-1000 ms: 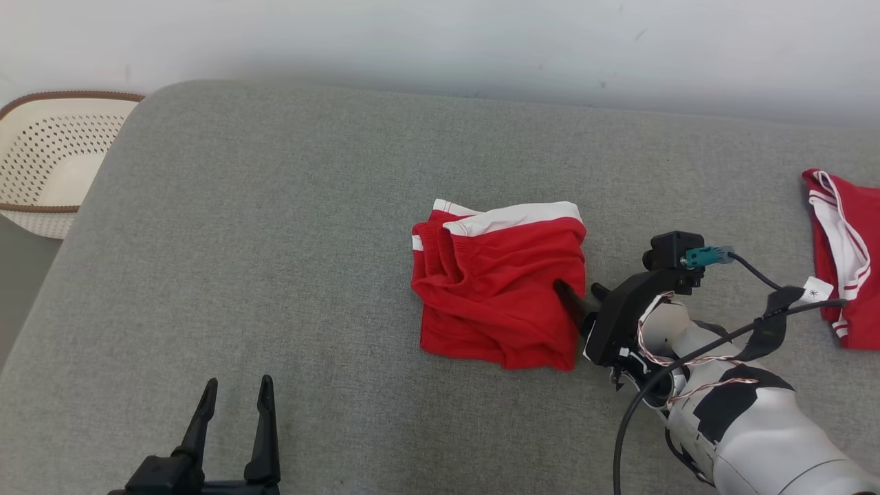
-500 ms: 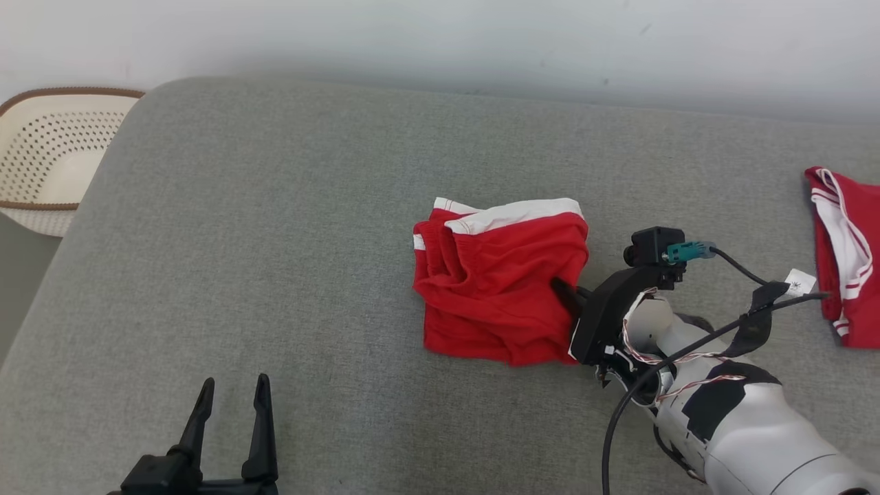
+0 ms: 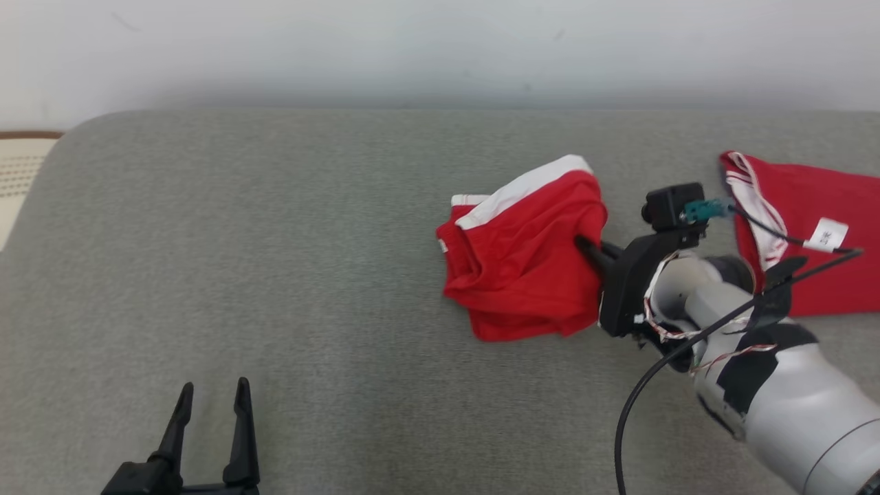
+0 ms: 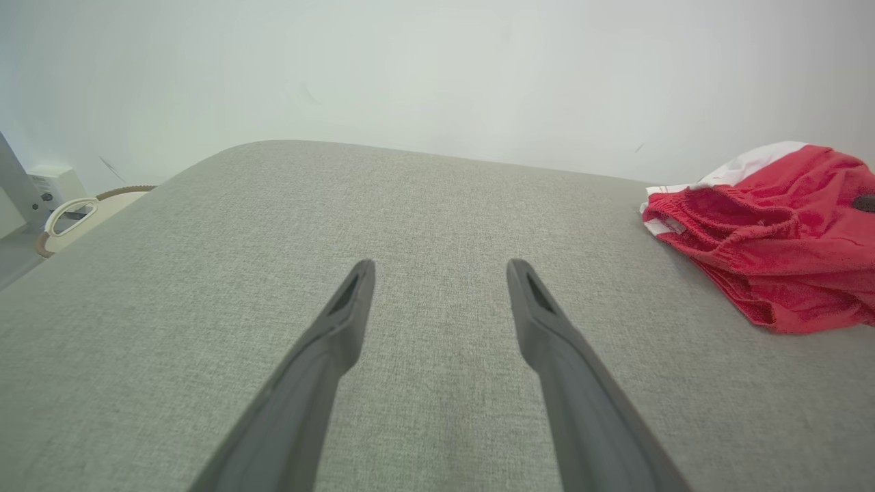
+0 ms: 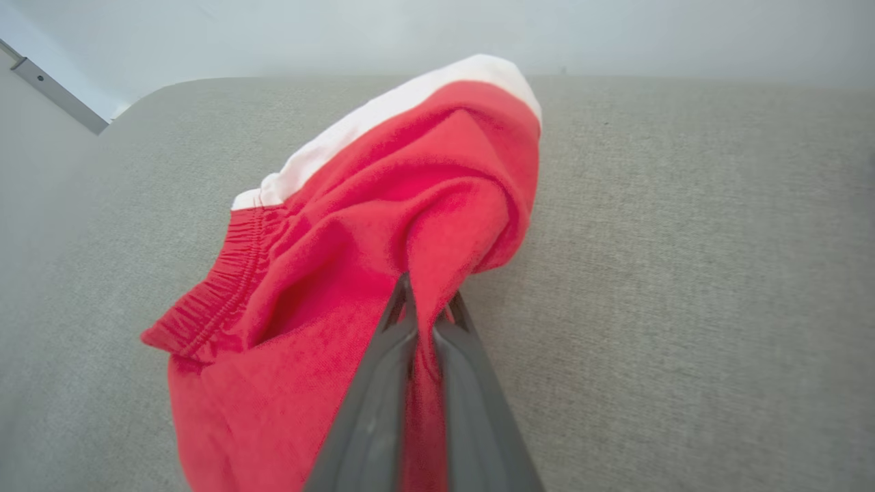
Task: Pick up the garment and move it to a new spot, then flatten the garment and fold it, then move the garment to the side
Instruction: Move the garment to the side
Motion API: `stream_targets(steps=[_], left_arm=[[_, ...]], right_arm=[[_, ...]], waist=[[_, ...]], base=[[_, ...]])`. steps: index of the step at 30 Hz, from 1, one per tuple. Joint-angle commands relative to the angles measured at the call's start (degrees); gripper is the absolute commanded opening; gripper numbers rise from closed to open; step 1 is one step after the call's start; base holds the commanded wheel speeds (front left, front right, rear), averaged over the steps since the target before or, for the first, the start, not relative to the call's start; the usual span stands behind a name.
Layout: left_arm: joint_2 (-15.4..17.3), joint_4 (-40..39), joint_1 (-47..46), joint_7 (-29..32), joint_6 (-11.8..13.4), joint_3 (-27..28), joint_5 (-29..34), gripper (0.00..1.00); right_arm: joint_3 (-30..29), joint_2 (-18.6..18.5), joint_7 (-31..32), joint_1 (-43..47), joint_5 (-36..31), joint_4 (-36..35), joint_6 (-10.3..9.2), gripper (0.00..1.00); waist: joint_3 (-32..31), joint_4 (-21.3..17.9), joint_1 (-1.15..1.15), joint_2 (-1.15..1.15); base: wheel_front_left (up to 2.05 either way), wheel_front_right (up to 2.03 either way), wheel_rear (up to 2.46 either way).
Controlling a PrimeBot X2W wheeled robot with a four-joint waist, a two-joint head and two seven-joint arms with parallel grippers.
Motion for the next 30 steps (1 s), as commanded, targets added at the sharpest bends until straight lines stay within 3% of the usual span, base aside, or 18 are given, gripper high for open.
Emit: stream_targets(steps=[1, 13, 30], left_arm=[[0.07, -0.19, 0.75, -0.22, -0.26, 0.69, 0.32, 1.00], [0.83, -1.93, 0.19, -0.22, -1.37, 3.78, 2.24, 1.00], [4.13, -5.33, 0.26, -0.22, -2.24, 6.86, 3.72, 1.00]], right_arm=[[0.75, -1.04, 0.26, -1.21, -0.85, -0.42, 0.03, 0.00], [3.90, -8.35, 4.17, -8.30, -4.33, -3.48, 0.03, 0.00], [4.52, -14.82, 5.82, -13.90, -2.96, -3.41, 0.03, 0.00]], waist=[[-0.11, -3.00, 0.00, 0.00], [2.73, -9.03, 0.00, 0.00], [6.95, -13.58, 0.00, 0.00]], base=[[0.00, 0.00, 0.00], [0.00, 0.00, 0.00], [0.00, 0.00, 0.00]])
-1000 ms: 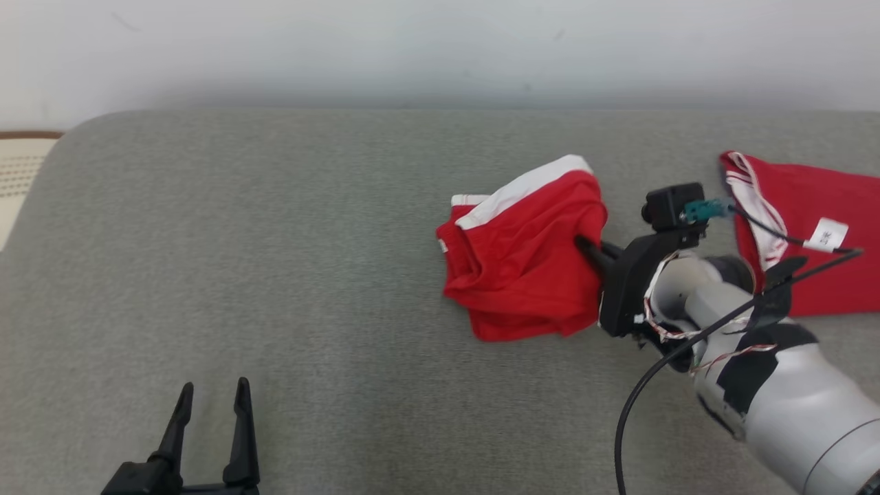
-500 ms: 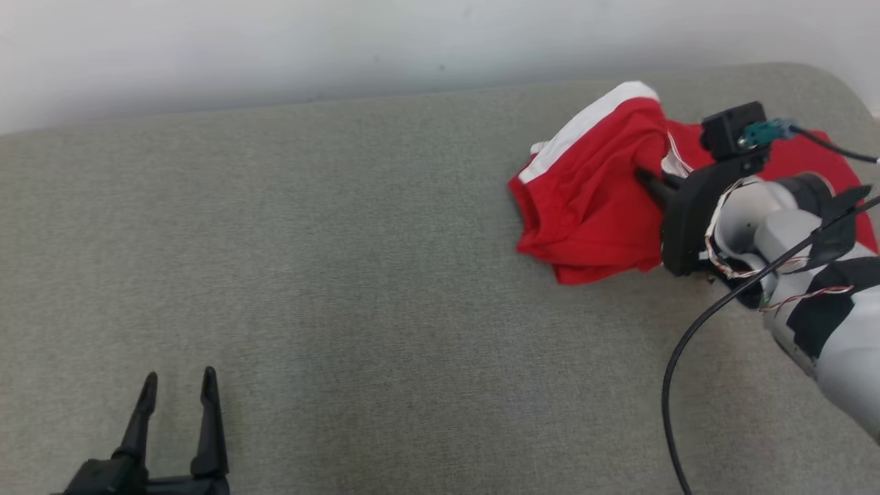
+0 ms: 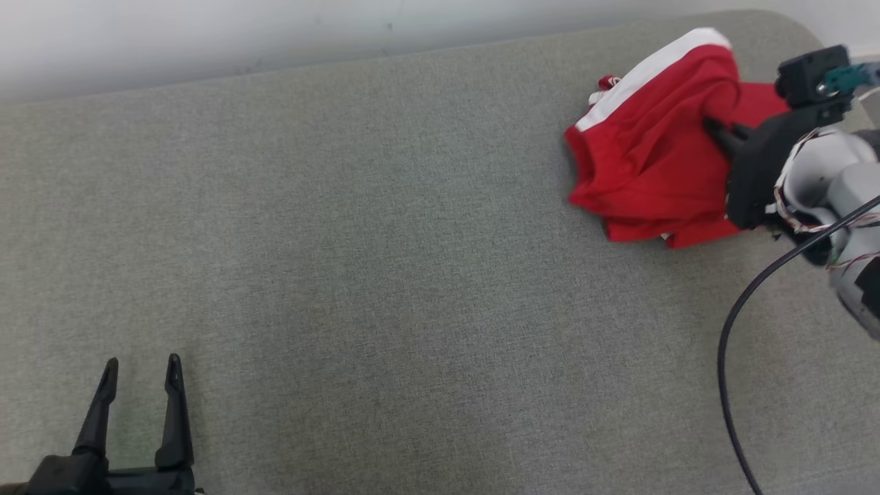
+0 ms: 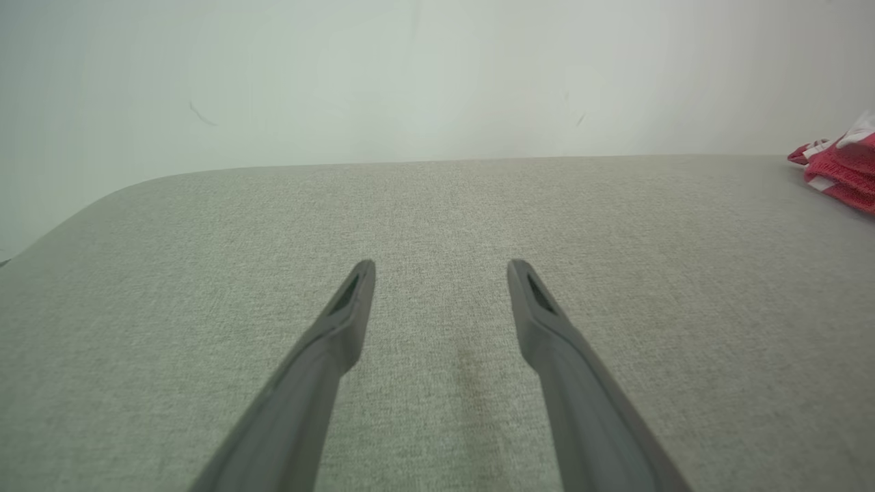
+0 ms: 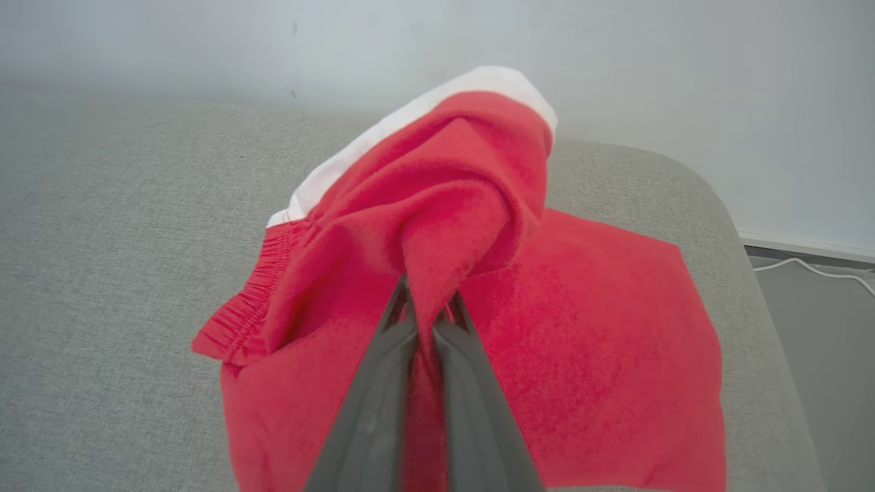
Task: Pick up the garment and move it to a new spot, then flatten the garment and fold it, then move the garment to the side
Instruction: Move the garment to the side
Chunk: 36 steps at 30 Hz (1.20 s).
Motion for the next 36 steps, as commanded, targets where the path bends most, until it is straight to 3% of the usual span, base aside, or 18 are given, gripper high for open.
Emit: stream_targets(steps=[1, 17, 36], left_arm=[[0.60, -0.21, 0.28, -0.21, -0.24, 0.29, 0.26, 1.00], [3.60, -3.25, 0.22, 0.11, 0.17, 1.72, 0.40, 1.00], [5.01, -5.80, -0.22, 1.33, 0.95, 1.22, 0.28, 1.00]], right_arm=[[0.11, -0.59, 0.12, -1.02, 0.15, -0.15, 0.03, 0.00], [0.22, -7.87, 2.10, -6.56, 1.77, 1.52, 0.02, 0.00], [0.50, -9.02, 0.25, -8.14, -1.42, 7.03, 0.02, 0.00]], waist=[[0.88, -0.64, -0.01, -0.01], [5.30, -1.57, -0.01, -0.01], [8.06, -0.58, -0.01, -0.01]], base=[[0.00, 0.00, 0.00], [0.00, 0.00, 0.00], [0.00, 0.00, 0.00]])
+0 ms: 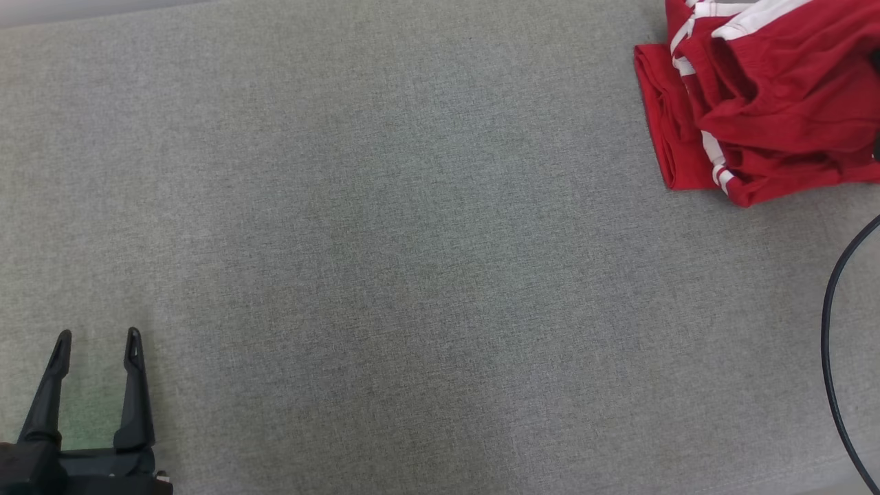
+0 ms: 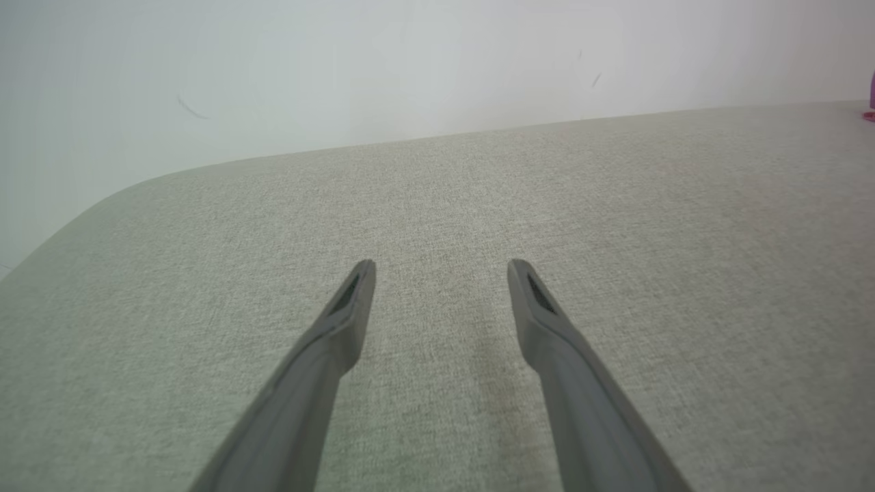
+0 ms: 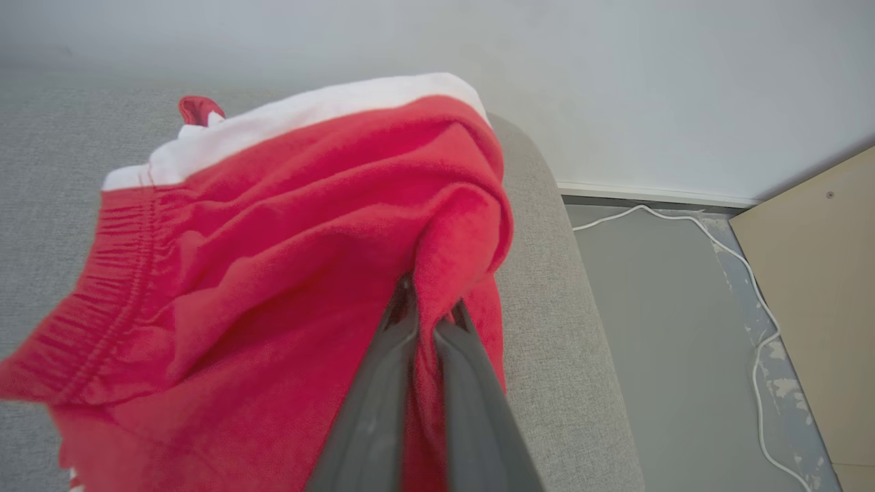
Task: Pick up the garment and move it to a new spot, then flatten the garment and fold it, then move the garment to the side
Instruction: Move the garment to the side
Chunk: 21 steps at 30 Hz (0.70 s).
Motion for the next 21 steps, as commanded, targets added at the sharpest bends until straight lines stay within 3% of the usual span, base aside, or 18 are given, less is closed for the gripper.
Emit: stream_targets(steps=[1, 3, 5, 6, 14, 21], left_arm=[[0.38, -0.04, 0.24, 0.05, 0.31, 0.06, -0.14, 1.00], [0.54, 0.12, 0.31, 0.00, 0.36, 0.19, -0.37, 1.00], [0.71, 0.32, 0.23, -0.08, 0.34, 0.31, -0.52, 1.00], [0.68, 0.25, 0.27, -0.09, 0.42, 0.26, -0.51, 1.00], [0.55, 0.54, 0.40, -0.23, 0.95, -0.07, -0.83, 1.00], [-0.06, 1.60, 0.81, -0.53, 1.40, -0.46, -1.31, 1.00]], right_arm=[[0.14, 0.11, -0.06, -0.62, -0.70, 0.59, 0.01, 0.00], [0.19, 0.43, 0.05, -0.41, -1.47, 1.58, 0.01, 0.00], [0.22, 0.44, 0.20, -0.40, -2.32, 2.79, 0.00, 0.50], [0.25, 0.48, 0.32, -0.40, -2.82, 3.38, 0.00, 1.00], [0.35, 1.34, -1.80, -1.13, -5.75, 6.48, 0.00, 1.00], [-2.85, 4.04, -9.03, 0.35, -2.49, 5.49, 0.00, 1.00]], waist=[[0.04, 0.18, 0.00, 0.00], [0.03, 0.35, 0.00, 0.00], [-0.03, 0.48, 0.00, 0.00], [-0.09, 0.54, 0.00, 0.00], [-0.64, 0.65, 0.00, 0.00], [-2.96, 0.79, 0.00, 0.00]], base=[[0.00, 0.00, 0.00], [0.00, 0.00, 0.00], [0.00, 0.00, 0.00], [0.00, 0.00, 0.00], [0.00, 0.00, 0.00], [0.00, 0.00, 0.00]])
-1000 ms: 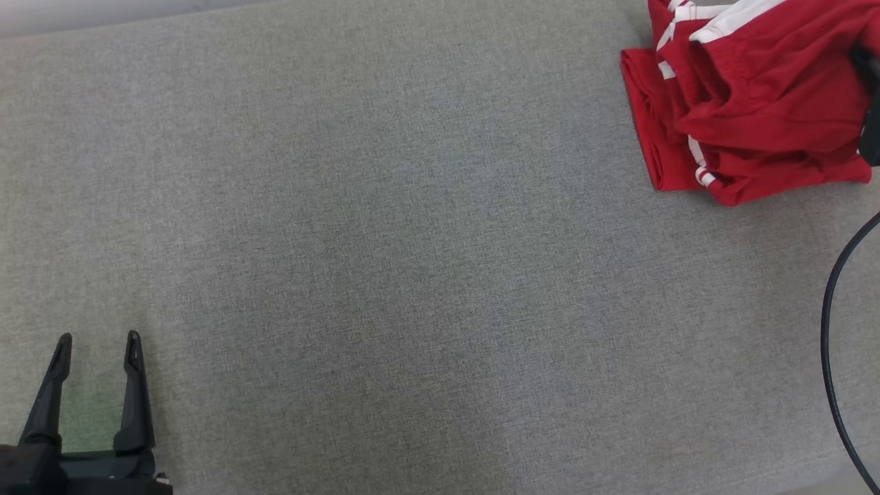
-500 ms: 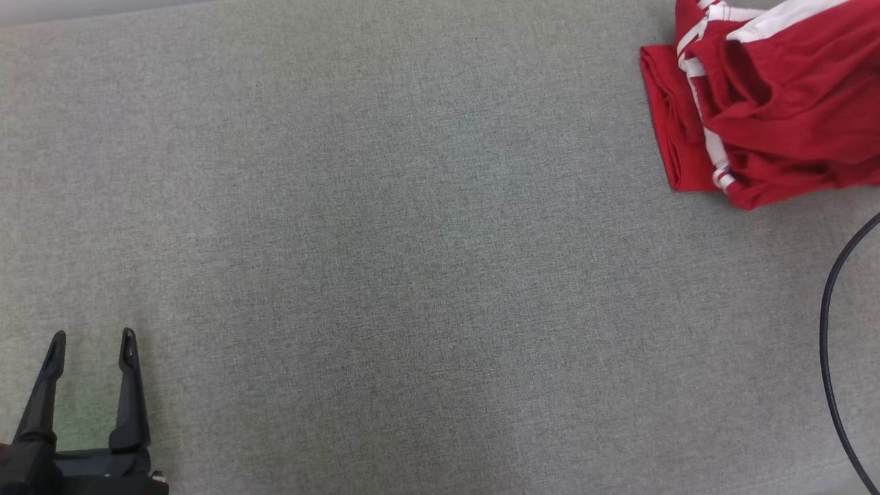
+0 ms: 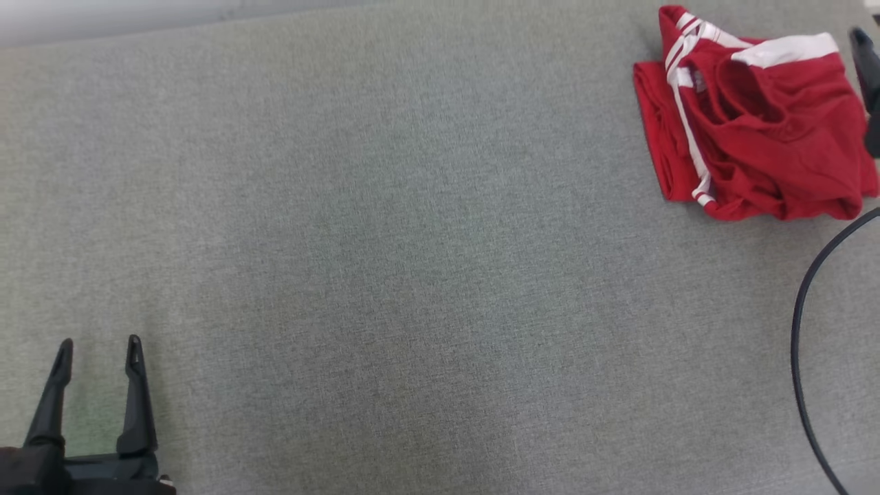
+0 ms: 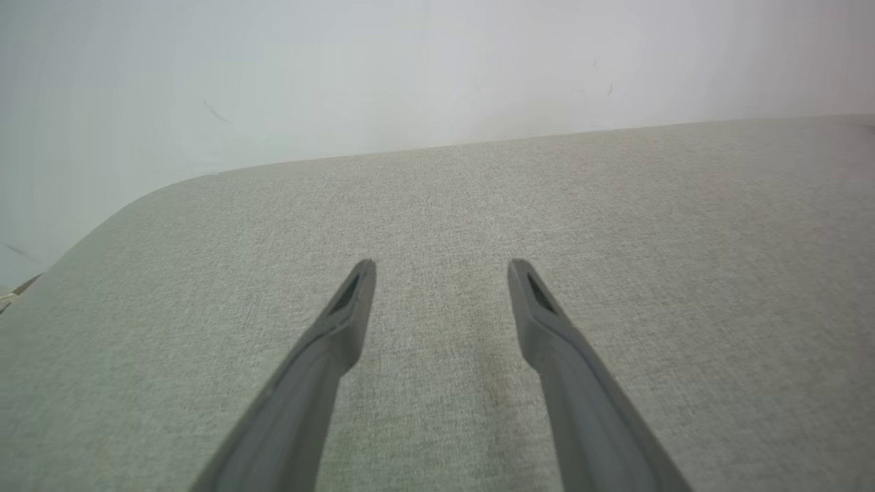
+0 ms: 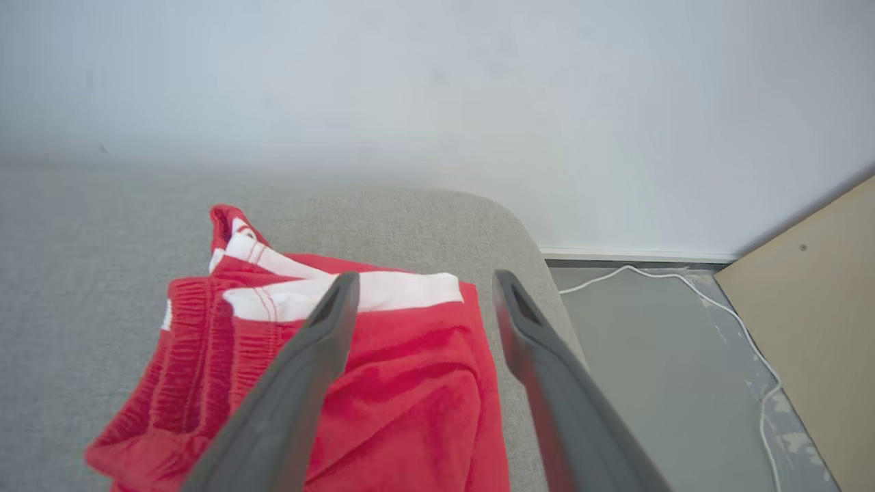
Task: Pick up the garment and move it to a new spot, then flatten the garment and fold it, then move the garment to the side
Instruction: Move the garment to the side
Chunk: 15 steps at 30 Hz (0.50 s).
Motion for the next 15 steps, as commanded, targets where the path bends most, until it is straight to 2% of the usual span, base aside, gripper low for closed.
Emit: stream_targets(steps=[1, 8, 15], left_arm=[[-0.32, 0.36, 0.77, -0.29, 0.20, -0.19, -0.55, 1.00], [-1.73, 1.87, 1.58, -0.83, 0.76, -0.84, -1.10, 1.00], [-2.94, 3.35, 2.66, -1.10, 1.11, -1.28, -1.36, 1.00]], right_arm=[[-1.04, 0.92, -1.85, 1.32, 1.78, -0.70, -0.01, 1.00], [-3.40, 4.48, -10.02, 4.73, 4.27, -2.92, -0.01, 1.00], [-6.11, 8.31, -13.57, 8.98, 4.84, -5.55, -0.01, 1.00]], waist=[[-1.23, 0.16, 0.00, 0.00], [-5.14, 0.72, 0.00, 0.00], [-8.94, 1.72, 0.00, 0.00]], base=[[0.00, 0.00, 0.00], [0.00, 0.00, 0.00], [0.00, 0.00, 0.00]])
